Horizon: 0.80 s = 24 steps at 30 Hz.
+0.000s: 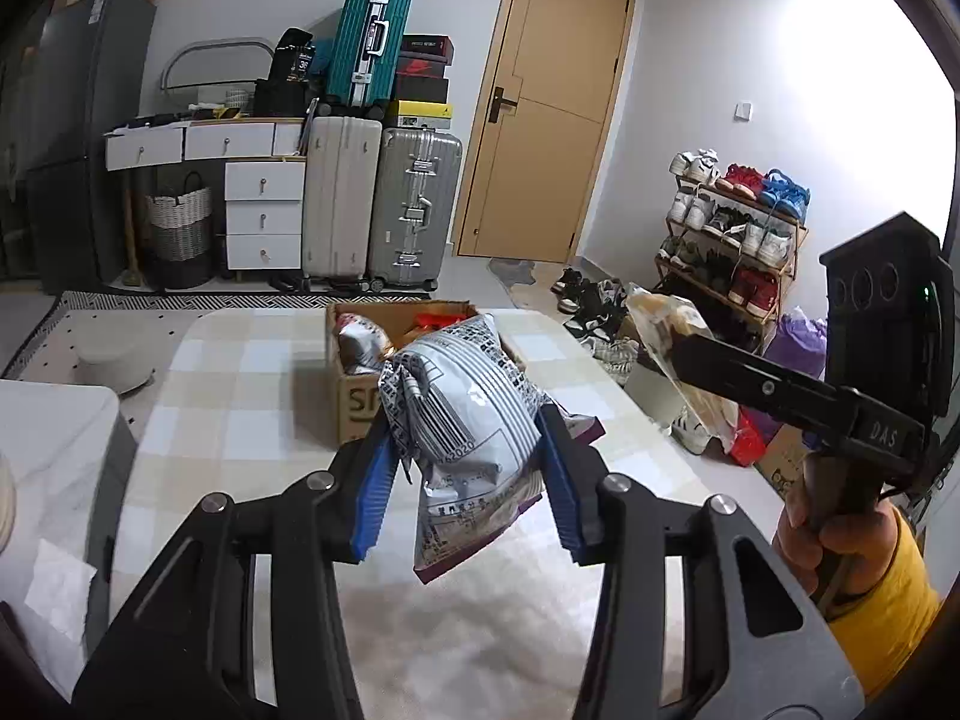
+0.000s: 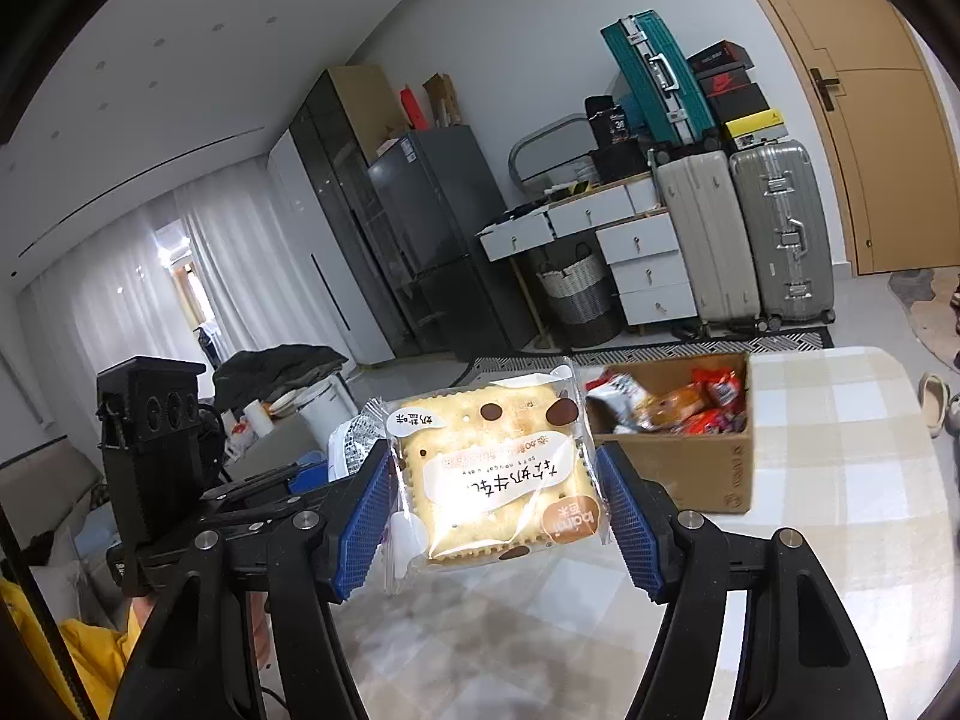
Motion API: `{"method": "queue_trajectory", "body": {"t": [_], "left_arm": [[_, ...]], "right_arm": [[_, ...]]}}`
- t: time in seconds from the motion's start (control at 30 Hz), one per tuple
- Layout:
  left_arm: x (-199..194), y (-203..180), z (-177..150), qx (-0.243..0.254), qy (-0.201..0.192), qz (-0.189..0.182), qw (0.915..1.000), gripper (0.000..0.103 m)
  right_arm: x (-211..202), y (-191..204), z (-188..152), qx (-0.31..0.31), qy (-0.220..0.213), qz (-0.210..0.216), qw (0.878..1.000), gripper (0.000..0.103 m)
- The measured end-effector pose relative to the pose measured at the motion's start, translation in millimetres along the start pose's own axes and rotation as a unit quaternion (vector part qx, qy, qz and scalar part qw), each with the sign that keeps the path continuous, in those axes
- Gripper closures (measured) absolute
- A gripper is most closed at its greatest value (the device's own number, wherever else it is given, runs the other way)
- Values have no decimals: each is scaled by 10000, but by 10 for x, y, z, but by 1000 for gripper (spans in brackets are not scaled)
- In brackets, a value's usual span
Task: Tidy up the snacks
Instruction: 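Lift and carry the silver bag and cracker pack over the box with both tools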
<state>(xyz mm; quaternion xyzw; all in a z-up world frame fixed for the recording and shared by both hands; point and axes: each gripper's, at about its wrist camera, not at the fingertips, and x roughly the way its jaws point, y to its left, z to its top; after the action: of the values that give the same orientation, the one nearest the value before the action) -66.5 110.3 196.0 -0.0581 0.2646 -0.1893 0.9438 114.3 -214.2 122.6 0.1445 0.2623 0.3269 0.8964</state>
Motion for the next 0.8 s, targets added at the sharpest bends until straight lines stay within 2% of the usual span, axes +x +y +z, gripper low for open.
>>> {"method": "queue_trajectory", "body": {"t": [0.13, 0.33, 0.53, 0.8], "left_arm": [[-352, -25, -150, 115, 75, 33, 9999, 61], [-407, 6, -327, 167, 163, -47, 9997, 61], [-266, -12, -311, 248, 183, -59, 9995, 61], [395, 29, 111, 176, 180, -106, 9996, 61]], "right_arm": [[-2, 80, -61, -21, 6, -8, 10000, 35], [100, 41, -176, 187, 187, -82, 9996, 35], [105, 80, -166, 103, 193, -156, 9996, 35], [200, 70, 210, -291, 64, -216, 9993, 35]]}}
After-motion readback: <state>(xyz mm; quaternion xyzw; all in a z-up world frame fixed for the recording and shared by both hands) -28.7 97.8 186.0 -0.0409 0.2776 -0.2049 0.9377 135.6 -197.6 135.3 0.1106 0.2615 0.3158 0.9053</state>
